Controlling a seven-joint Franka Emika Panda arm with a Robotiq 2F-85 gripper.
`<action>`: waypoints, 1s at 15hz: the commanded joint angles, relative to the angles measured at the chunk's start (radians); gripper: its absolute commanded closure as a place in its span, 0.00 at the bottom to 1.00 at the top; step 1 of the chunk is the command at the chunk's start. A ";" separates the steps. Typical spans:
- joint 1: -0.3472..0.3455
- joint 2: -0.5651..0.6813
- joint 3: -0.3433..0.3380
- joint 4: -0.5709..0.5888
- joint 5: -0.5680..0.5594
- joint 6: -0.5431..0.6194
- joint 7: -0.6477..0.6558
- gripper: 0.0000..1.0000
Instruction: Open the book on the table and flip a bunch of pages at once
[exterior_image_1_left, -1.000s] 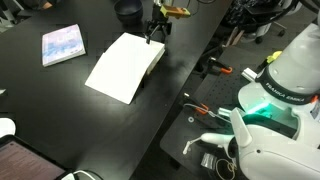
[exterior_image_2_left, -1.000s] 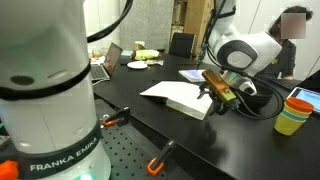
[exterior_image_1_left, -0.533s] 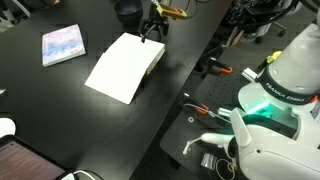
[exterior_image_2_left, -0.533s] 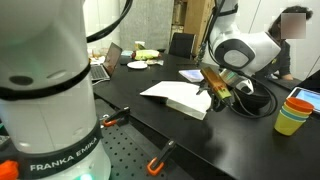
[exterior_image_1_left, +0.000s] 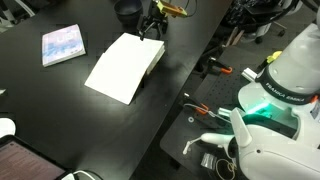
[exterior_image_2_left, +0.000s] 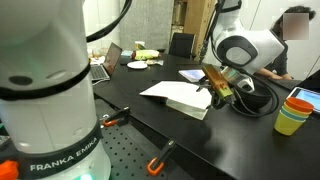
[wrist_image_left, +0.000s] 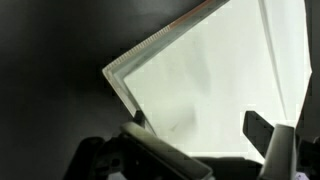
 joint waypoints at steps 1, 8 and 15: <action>0.017 -0.035 -0.005 0.005 0.026 -0.072 -0.018 0.00; 0.037 -0.005 -0.015 0.021 0.051 -0.152 -0.023 0.00; 0.115 -0.043 -0.051 -0.002 -0.054 -0.127 0.050 0.07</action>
